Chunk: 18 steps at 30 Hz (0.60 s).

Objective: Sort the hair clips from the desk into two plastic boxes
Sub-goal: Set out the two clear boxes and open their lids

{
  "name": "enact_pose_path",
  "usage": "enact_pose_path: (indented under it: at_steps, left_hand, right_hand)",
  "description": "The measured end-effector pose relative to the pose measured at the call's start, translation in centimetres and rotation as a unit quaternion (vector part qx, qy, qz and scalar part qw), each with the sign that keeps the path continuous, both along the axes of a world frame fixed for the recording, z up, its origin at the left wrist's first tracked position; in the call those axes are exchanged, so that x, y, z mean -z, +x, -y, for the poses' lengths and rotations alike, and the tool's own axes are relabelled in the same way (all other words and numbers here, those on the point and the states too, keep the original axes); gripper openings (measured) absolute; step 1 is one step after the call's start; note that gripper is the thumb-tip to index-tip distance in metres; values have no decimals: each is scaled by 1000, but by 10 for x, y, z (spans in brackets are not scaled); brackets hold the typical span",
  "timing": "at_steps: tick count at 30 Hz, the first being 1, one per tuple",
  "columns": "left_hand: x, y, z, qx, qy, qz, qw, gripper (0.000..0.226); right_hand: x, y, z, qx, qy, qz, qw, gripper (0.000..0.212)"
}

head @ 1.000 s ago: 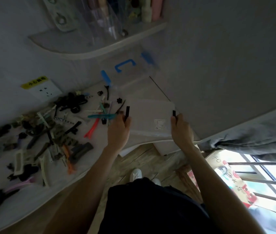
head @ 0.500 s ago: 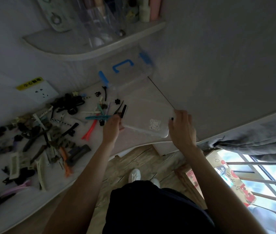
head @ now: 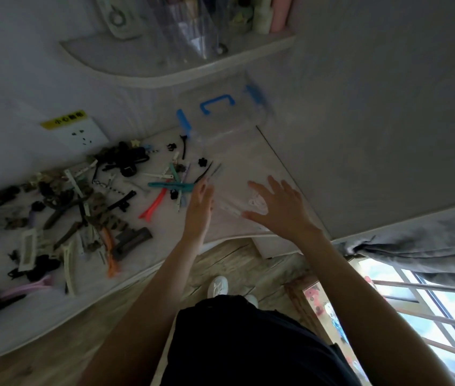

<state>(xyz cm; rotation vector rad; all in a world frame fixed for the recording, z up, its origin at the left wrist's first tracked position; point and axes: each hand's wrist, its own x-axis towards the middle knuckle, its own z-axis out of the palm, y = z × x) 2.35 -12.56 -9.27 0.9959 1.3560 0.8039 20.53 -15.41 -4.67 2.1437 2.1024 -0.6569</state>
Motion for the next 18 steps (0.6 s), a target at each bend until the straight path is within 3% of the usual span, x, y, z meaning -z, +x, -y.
enact_pose_path:
  at_steps: [2, 4, 7, 13, 18]
  left_hand:
    - [0, 3, -5, -5, -1, -22, 1000, 50]
    - [0, 6, -11, 15, 24, -80, 996, 50]
    - [-1, 16, -19, 34, 49, -140, 988, 52]
    - [3, 35, -30, 97, 91, -151, 980, 58]
    - [-3, 50, -27, 168, 111, -149, 968, 65]
  right_hand:
    - [-13, 5, -3, 28, 45, -78, 996, 59]
    - [-26, 16, -5, 76, 151, -102, 980, 38]
    - [-27, 41, -6, 142, 232, -41, 961, 29]
    - [-13, 51, 0, 183, 155, 55, 969, 51]
    - [-12, 54, 17, 135, 307, 119, 935, 32]
